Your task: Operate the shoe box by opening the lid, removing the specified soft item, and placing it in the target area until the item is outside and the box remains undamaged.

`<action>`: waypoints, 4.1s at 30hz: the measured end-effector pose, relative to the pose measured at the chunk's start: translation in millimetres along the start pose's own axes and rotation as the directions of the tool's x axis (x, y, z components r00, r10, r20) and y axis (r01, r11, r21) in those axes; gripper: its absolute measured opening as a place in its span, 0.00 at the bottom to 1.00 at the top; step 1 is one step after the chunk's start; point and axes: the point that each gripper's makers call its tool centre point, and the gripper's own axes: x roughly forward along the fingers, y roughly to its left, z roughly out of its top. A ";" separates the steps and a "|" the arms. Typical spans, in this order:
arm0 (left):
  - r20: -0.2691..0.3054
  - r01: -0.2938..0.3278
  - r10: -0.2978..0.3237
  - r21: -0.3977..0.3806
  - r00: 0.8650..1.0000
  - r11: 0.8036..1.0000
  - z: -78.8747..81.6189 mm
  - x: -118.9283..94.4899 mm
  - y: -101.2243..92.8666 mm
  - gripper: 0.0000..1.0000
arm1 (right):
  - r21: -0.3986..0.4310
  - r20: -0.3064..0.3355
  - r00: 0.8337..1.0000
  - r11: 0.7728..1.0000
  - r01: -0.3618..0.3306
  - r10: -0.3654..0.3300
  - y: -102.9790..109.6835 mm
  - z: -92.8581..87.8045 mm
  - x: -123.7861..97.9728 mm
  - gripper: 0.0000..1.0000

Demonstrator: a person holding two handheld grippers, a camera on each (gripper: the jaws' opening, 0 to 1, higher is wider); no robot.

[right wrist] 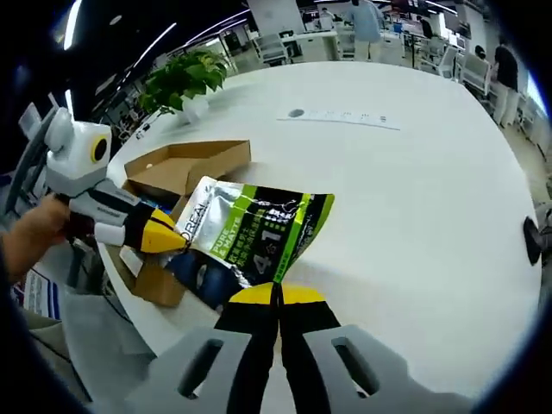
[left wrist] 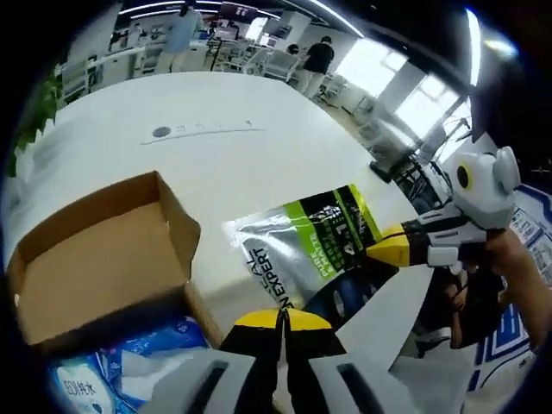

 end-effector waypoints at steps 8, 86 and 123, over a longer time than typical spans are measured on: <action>-0.087 -0.047 0.061 0.147 0.994 0.988 -0.2 15.3 6.7 0.00 | 0.009 0.005 1.000 1.000 0.005 -0.005 -7.9 -0.8 12.1 0.00; -0.157 -0.096 0.255 0.645 0.954 0.758 1.8 36.0 4.5 0.18 | -0.125 0.034 0.987 0.979 0.161 -0.158 -58.4 -19.2 46.7 0.21; 0.117 -0.116 0.075 0.400 0.990 0.909 7.8 -70.9 -9.6 0.44 | -0.237 0.149 0.985 0.963 0.125 -0.091 24.3 4.2 -29.2 0.38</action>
